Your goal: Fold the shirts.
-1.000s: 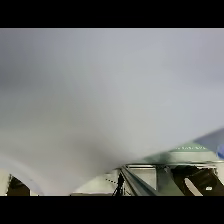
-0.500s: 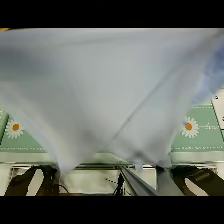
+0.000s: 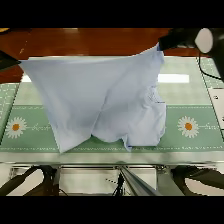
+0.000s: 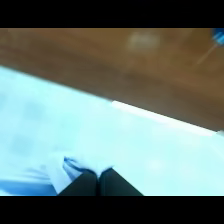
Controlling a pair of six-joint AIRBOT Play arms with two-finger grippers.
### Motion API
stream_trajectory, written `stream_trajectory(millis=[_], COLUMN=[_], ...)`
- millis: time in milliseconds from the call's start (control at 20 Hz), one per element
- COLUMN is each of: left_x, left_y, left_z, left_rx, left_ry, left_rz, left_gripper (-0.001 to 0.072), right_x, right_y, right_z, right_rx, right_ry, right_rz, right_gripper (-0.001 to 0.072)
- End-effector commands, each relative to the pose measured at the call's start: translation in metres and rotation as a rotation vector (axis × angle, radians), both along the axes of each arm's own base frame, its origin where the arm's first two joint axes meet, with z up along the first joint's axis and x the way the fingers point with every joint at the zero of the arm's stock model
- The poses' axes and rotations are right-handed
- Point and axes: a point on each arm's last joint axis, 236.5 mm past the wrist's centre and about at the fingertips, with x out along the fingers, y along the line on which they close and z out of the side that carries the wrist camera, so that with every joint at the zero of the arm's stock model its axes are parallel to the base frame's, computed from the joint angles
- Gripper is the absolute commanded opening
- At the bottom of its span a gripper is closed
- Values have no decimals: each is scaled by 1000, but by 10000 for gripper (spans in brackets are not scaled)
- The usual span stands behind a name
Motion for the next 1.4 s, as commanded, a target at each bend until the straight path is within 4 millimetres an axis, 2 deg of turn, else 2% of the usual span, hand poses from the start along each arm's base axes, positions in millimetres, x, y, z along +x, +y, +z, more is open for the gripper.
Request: stream_trajectory(millis=[0,100,300,350,450,500,600,700,800,850,1000,1050,1100,1150,1250,1350], left_x=[46,60,68,69,66,60,33,-1,-24,-37,-81,-97,-111,-127,-155,-174], left_y=[19,24,13,10,12,17,35,58,58,52,31,24,17,10,-2,-14], left_z=[-67,-95,-139,-144,-141,-137,-136,-148,-158,-164,-193,-207,-218,-230,-247,-256], left_rx=[-47,-74,-112,-103,-85,-72,-12,52,46,34,-5,-19,-36,-53,-70,-102], left_ry=[90,133,233,233,225,241,323,467,547,581,676,703,731,758,805,839], left_rz=[40,58,28,4,-18,-29,-54,-7,-3,-14,-36,-28,-21,-19,-53,-62], left_gripper=[27,28,32,123,399,486,486,486,486,487,504,582,628,629,679,678], right_x=[20,24,20,17,6,-4,-34,-70,-99,-111,-151,-164,-181,-195,-222,-241], right_y=[6,-4,-30,-33,-40,-46,-73,-114,-146,-151,-151,-146,-140,-135,-123,-110], right_z=[-53,-71,-92,-93,-90,-87,-79,-75,-79,-84,-116,-131,-149,-166,-197,-219], right_rx=[189,282,275,260,195,152,36,-65,-34,44,255,327,394,441,517,562], right_ry=[104,158,228,240,270,293,373,479,566,589,685,713,754,789,861,919], right_rz=[-54,-100,-154,-151,-110,-87,-76,-129,-196,-217,-197,-191,-182,-178,-173,-169], right_gripper=[27,27,29,35,202,268,388,405,405,405,410,457,504,504,504,504])
